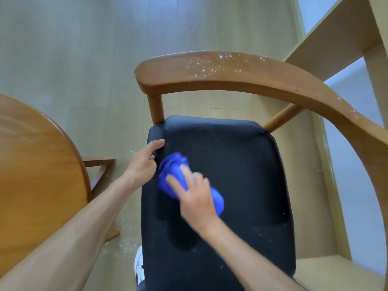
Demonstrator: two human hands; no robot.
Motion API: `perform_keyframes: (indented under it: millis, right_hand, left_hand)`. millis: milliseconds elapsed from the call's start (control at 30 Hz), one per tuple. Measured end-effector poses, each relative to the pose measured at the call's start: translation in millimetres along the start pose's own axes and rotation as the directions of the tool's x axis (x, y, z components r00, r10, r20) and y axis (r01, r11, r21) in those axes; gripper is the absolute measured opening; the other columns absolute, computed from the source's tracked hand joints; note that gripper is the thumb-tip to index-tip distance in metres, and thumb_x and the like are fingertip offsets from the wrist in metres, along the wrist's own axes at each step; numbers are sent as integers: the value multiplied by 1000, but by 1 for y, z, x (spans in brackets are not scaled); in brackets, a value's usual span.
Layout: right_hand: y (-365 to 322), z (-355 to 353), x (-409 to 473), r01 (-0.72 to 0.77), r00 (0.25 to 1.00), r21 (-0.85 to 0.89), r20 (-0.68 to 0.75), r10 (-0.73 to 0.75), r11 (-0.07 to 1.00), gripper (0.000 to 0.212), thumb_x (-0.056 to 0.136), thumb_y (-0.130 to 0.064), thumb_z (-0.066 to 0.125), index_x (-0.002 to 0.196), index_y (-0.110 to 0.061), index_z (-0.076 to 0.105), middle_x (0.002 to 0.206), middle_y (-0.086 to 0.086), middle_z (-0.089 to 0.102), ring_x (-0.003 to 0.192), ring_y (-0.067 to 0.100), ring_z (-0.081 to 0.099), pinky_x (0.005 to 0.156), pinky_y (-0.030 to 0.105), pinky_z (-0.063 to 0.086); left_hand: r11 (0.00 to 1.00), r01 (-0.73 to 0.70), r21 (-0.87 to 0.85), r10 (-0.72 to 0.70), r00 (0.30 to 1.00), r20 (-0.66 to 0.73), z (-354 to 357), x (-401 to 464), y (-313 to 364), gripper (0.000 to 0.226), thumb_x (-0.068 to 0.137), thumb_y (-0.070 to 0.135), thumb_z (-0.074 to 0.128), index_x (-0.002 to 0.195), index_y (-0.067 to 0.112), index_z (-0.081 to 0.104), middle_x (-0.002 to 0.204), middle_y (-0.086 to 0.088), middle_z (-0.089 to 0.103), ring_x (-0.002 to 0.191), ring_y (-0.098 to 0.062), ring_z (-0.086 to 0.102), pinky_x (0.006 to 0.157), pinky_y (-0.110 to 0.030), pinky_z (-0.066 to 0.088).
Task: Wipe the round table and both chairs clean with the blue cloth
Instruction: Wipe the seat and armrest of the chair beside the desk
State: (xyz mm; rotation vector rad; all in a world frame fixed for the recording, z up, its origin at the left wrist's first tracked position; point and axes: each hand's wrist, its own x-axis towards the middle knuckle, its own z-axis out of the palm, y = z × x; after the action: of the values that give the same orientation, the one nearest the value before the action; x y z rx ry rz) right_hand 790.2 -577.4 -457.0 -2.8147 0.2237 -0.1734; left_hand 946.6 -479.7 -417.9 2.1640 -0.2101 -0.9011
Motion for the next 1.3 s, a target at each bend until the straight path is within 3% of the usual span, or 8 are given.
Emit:
perform_keyframes:
  millis: [200,367,700,833,967,1033,1133,1300]
  right_hand:
    - [-41,-3,-118,463,864,158,137,-484,872,27,85,-11,55,91,-37,59,116,5,61,66,24,44,56,31,39]
    - [-6,-3,-39,586,803,48,95,-588,809,47,91,-3,30,112,-30,62,129,10,60,81,29,53,65,34,40]
    - [41,3,131,-94,992,-147,-94,80,985,67,55,1,65,116,-26,66,124,12,62,67,30,51,56,29,40]
    - [-17,7,36,213,969,-39,138,-206,976,57,66,-4,42,115,-27,60,129,14,55,71,26,44,61,34,30]
    - [-47,-6,-54,640,674,59,434,-597,766,50,75,-5,29,103,-34,56,122,3,55,72,22,39,64,31,22]
    - [-38,-4,-31,682,650,29,434,-624,730,62,80,-3,10,103,-36,58,117,-1,58,72,20,41,65,30,22]
    - [-18,5,47,548,818,-87,263,-511,832,57,82,-2,18,110,-29,59,117,5,60,74,26,48,63,35,31]
    - [78,-20,120,-54,998,-124,37,59,991,65,56,-4,70,118,-24,66,134,12,57,85,38,57,66,38,42]
  left_hand:
    - [1000,25,18,-26,999,21,-7,-4,-4,68,87,-14,24,135,27,49,140,10,47,130,-17,42,97,-16,31]
    - [990,-54,129,57,998,-15,-12,-10,-15,68,84,-13,29,138,24,48,140,4,50,132,-18,42,106,-23,32]
    - [935,-101,341,204,937,-282,-5,-35,-48,47,97,6,38,143,16,40,152,3,34,144,-12,18,117,-29,17]
    - [980,-27,195,106,905,-411,3,-45,-56,45,96,1,37,139,13,44,148,-3,39,141,-17,27,117,-35,22]
    - [994,6,106,45,877,-478,4,-49,-43,44,96,0,35,136,14,47,146,-2,43,138,-16,32,115,-30,23]
    - [990,-28,140,91,876,-474,2,-48,-35,44,95,-1,36,135,13,48,145,-3,43,138,-17,32,116,-33,24]
    - [972,-69,226,166,879,-447,-3,-47,-32,44,95,-1,38,136,11,47,146,-4,42,140,-18,30,117,-36,24]
    - [877,-102,470,248,933,-261,-1,-50,-38,49,97,9,42,145,14,36,155,-3,27,145,-18,17,117,-32,17]
